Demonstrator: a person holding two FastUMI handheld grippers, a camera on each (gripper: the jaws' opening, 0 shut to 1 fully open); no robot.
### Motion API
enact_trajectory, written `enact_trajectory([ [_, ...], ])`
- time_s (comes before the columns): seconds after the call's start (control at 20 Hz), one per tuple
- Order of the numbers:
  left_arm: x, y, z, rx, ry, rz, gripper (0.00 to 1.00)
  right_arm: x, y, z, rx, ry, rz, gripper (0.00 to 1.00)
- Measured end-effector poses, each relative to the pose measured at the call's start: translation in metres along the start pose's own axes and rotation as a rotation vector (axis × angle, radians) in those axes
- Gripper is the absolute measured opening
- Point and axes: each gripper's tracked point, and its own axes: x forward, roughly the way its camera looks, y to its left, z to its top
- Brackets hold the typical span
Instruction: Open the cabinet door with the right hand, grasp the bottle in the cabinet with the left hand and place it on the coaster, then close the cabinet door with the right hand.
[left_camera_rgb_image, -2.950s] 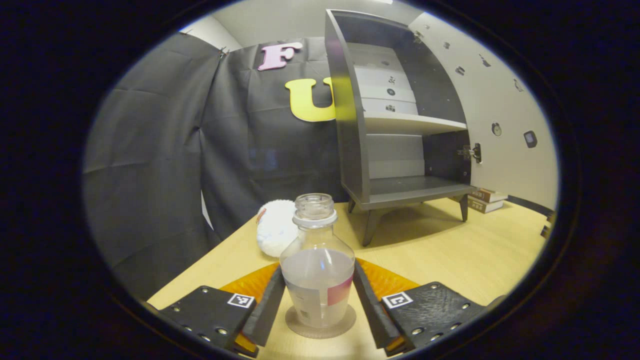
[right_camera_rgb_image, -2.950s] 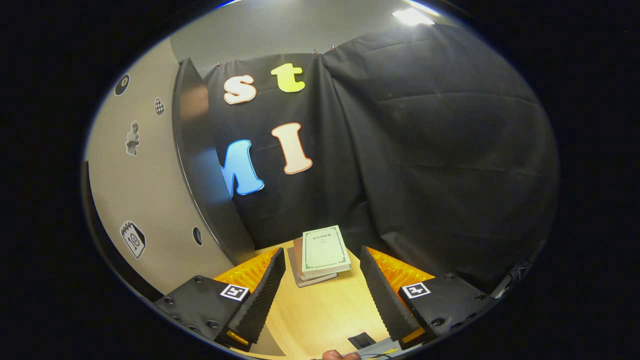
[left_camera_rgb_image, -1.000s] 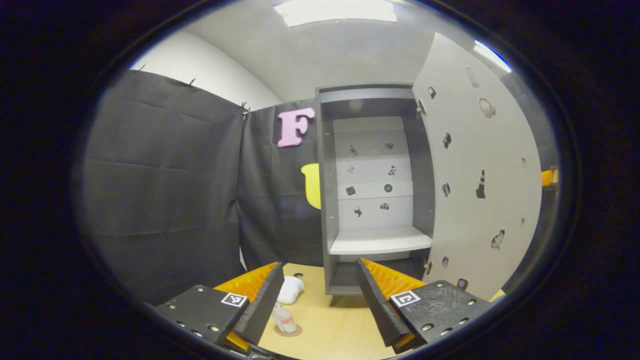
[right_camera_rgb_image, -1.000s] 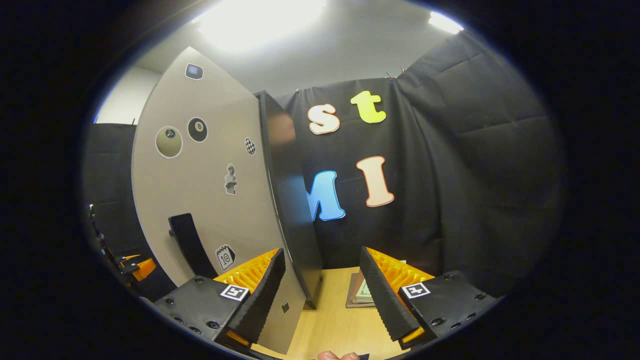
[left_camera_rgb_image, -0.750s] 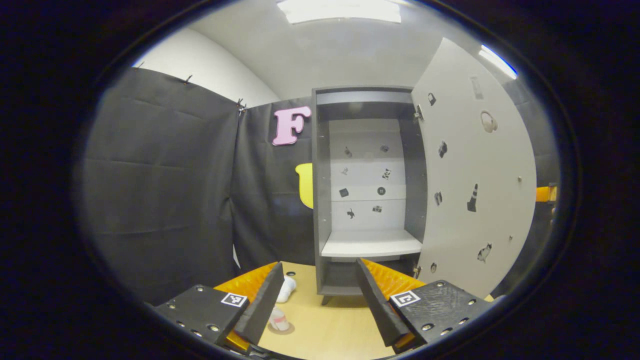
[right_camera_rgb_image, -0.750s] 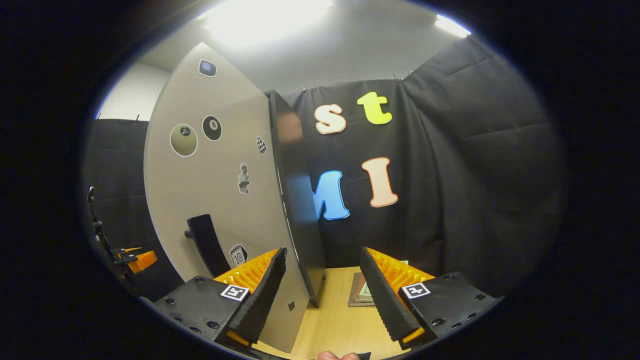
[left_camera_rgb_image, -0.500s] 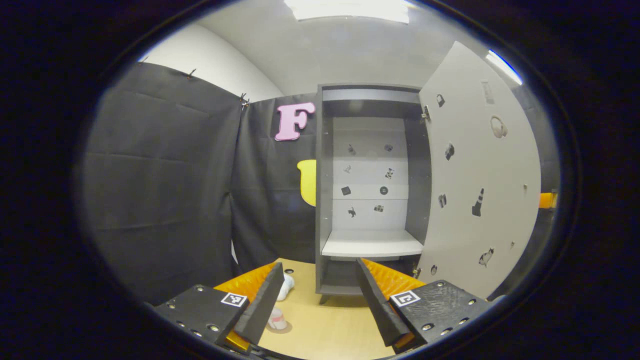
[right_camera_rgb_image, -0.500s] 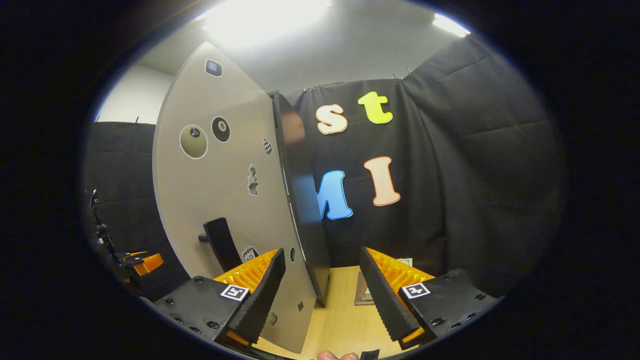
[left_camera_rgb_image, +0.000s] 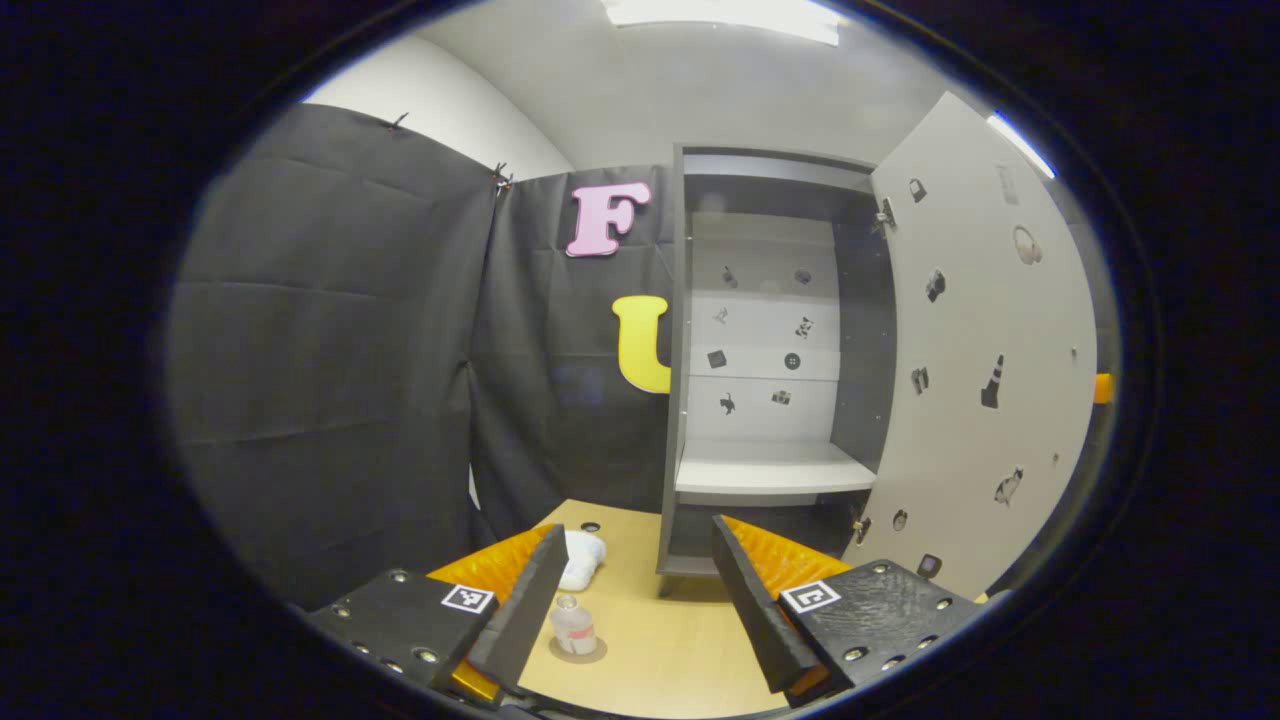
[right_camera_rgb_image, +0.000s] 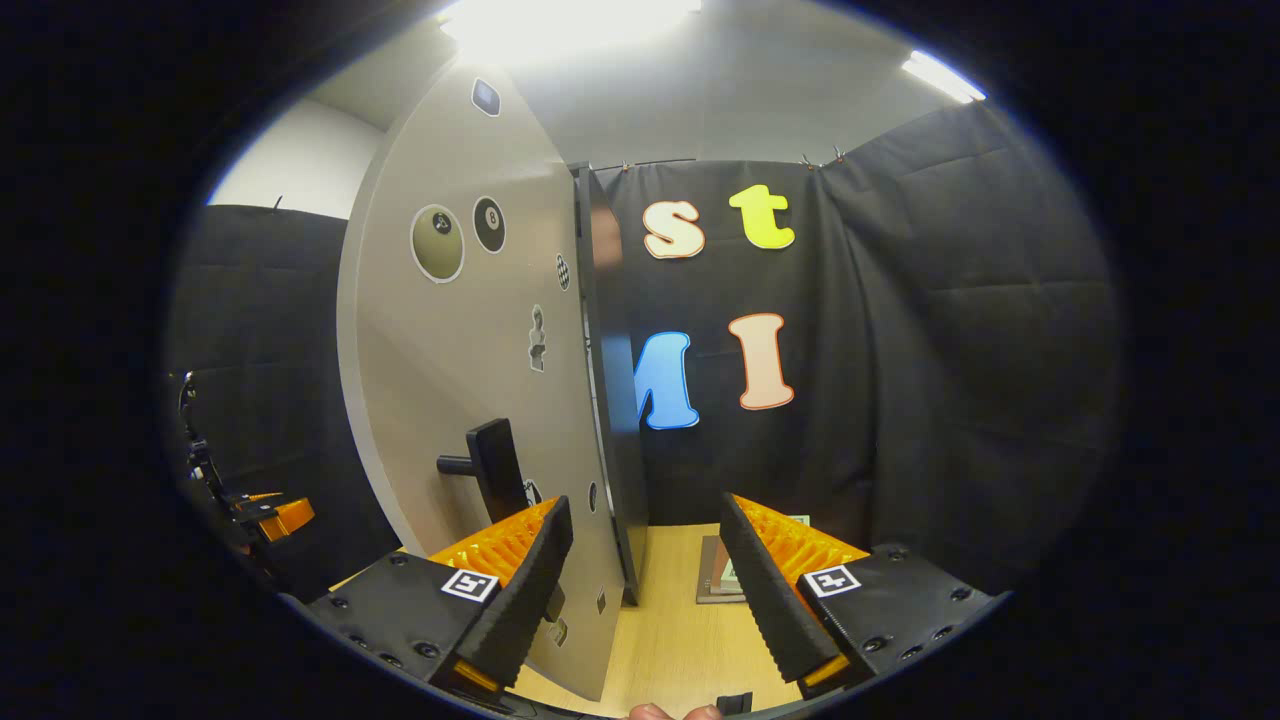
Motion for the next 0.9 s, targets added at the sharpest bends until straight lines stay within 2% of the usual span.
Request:
enact_trajectory([
  [0.25,0.014,0.024,0.009,0.004,-0.027,-0.020,0.88,0.000,0.028,-0.006,0.054,0.011,-0.017,0.95],
  [0.5,0.029,0.031,0.006,-0.009,-0.038,-0.073,0.88,0.005,0.081,-0.015,0.114,0.037,0.039,0.95],
  [0.7,0.039,0.044,-0.001,0.016,-0.028,-0.089,0.88,0.017,0.116,-0.011,0.090,0.019,0.067,0.95],
  [0.9,0.048,0.055,-0.015,-0.003,0.005,-0.125,0.88,0.030,0.147,-0.015,0.098,0.021,0.102,0.95],
])
